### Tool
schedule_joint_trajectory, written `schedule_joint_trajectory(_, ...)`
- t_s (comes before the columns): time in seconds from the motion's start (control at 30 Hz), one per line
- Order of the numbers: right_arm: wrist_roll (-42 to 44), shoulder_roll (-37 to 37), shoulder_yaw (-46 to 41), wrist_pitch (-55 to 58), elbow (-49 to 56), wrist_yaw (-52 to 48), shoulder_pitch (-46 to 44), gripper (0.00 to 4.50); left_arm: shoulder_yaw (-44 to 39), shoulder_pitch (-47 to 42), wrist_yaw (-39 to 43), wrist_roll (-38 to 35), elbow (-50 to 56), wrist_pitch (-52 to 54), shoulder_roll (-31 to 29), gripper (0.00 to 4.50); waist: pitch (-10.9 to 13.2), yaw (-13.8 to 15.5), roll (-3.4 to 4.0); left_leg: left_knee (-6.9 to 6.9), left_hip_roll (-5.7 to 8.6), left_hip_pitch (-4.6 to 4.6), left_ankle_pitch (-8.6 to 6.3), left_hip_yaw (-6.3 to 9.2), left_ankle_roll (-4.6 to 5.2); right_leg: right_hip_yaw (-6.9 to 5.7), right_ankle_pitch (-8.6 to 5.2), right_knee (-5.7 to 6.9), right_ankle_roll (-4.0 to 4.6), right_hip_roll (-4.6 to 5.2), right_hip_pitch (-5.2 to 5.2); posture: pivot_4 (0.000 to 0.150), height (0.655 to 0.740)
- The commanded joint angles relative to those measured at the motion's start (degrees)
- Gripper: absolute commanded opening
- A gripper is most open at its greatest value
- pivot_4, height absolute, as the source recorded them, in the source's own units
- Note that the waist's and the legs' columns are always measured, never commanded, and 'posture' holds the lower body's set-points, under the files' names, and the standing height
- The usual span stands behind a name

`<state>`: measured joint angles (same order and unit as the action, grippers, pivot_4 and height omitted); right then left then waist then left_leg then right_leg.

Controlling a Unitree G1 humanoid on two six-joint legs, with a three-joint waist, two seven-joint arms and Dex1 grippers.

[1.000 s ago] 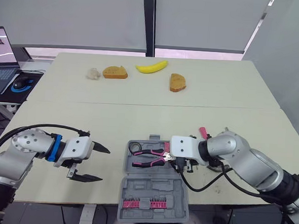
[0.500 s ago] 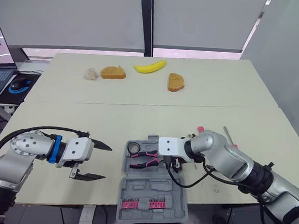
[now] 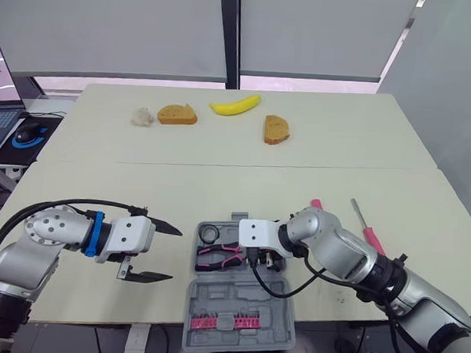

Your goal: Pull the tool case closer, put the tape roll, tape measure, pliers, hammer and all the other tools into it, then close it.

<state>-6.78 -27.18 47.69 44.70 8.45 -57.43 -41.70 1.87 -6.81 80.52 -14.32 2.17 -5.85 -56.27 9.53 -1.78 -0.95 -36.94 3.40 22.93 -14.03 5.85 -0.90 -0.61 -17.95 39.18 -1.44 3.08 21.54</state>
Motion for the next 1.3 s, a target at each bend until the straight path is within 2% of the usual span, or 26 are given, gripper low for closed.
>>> schedule_joint_trajectory(0.03, -0.4, 0.9, -1.1, 0.1, 0.9, -0.4, -0.8, 1.25, -0.1, -0.3, -0.5, 0.2, 0.5, -1.1, 0.4, 4.50, 0.0, 0.0, 0.00, 0.00, 0.00, 0.00, 0.00, 0.00, 0.00, 0.00, 0.00, 0.00, 0.00, 0.00, 0.01, 0.150, 0.7400)
schedule_joint_trajectory(0.17, -0.5, 1.0, -1.3, 0.4, 0.8, -0.5, -0.6, 1.25, 0.3, -0.9, -0.5, 0.6, 0.1, -1.3, 0.8, 4.50, 0.0, 0.0, 0.00, 0.00, 0.00, 0.00, 0.00, 0.01, 0.00, 0.00, 0.00, 0.01, 0.00, 0.00, 0.02, 0.150, 0.7400)
schedule_joint_trajectory(0.23, -0.3, 0.9, -1.6, 0.0, 0.9, -0.8, -0.6, 1.97, 0.5, -1.3, -0.5, 0.8, -0.2, -1.5, 0.9, 4.50, 0.0, 0.0, 0.00, 0.00, 0.00, 0.00, 0.00, 0.01, 0.00, 0.00, 0.00, 0.01, 0.00, 0.00, 0.02, 0.150, 0.7400)
schedule_joint_trajectory(0.47, 3.8, -0.1, -7.2, 0.2, 5.3, -3.6, -0.9, 3.67, 0.8, -2.4, -0.5, 1.1, -0.6, -1.3, 1.4, 4.50, 0.0, 0.0, 0.00, 0.00, 0.00, 0.00, 0.00, 0.01, 0.00, 0.01, 0.00, 0.01, 0.00, 0.00, 0.02, 0.150, 0.7400)
schedule_joint_trajectory(0.53, 4.6, -0.3, -8.6, -1.4, 6.5, -3.8, -0.6, 3.67, 0.7, -2.4, -0.5, 1.0, -0.7, -1.3, 1.3, 4.50, 0.0, 0.0, 0.00, 0.00, 0.00, 0.01, 0.00, 0.01, 0.00, 0.01, 0.00, 0.01, 0.00, 0.00, 0.02, 0.150, 0.7400)
schedule_joint_trajectory(0.63, 6.2, 1.5, -11.3, -10.3, 5.2, -2.7, 1.2, 3.67, 0.6, -2.2, -0.5, 1.0, -0.7, -1.4, 1.1, 4.50, 0.0, 0.0, 0.00, 0.00, 0.00, 0.00, 0.00, 0.00, 0.00, 0.01, 0.00, 0.01, 0.00, 0.00, 0.02, 0.150, 0.7400)
schedule_joint_trajectory(0.67, 6.7, 2.1, -11.9, -12.6, 4.5, -2.7, 1.8, 3.25, 0.6, -2.2, -0.5, 1.0, -0.7, -1.3, 1.1, 4.50, 0.0, 0.0, 0.00, 0.00, 0.00, 0.00, 0.00, 0.01, 0.00, 0.00, 0.00, 0.01, 0.00, 0.00, 0.02, 0.150, 0.7400)
schedule_joint_trajectory(0.83, 5.2, 6.5, -11.1, -17.6, -1.0, 0.0, 3.5, 1.97, 0.3, -2.2, -0.7, 0.9, -0.6, -1.2, 1.1, 4.50, 0.0, 0.0, 0.00, 0.00, 0.00, -0.01, 0.00, -0.01, -0.01, 0.02, 0.00, 0.05, 0.00, 0.00, 0.02, 0.150, 0.7400)
schedule_joint_trajectory(1.13, -0.1, 11.0, -8.3, -21.2, -10.4, 3.2, 3.9, 0.13, 0.0, -1.2, -0.9, 0.8, -0.6, -1.7, 1.1, 4.50, 0.0, 0.0, 0.00, -0.02, 0.01, -0.01, 0.02, -0.08, -0.03, 0.08, 0.00, 0.29, 0.00, 0.00, 0.17, 0.150, 0.7400)
schedule_joint_trajectory(1.3, -1.6, 13.2, -8.0, -20.8, -15.0, 4.4, 4.5, 0.02, 0.1, -1.2, -1.2, 0.8, -0.7, -1.5, 0.8, 4.50, 0.0, 0.0, 0.00, -0.02, 0.00, -0.02, 0.05, -0.08, -0.08, 0.07, 0.00, 0.41, 0.01, -0.01, 0.23, 0.150, 0.7400)
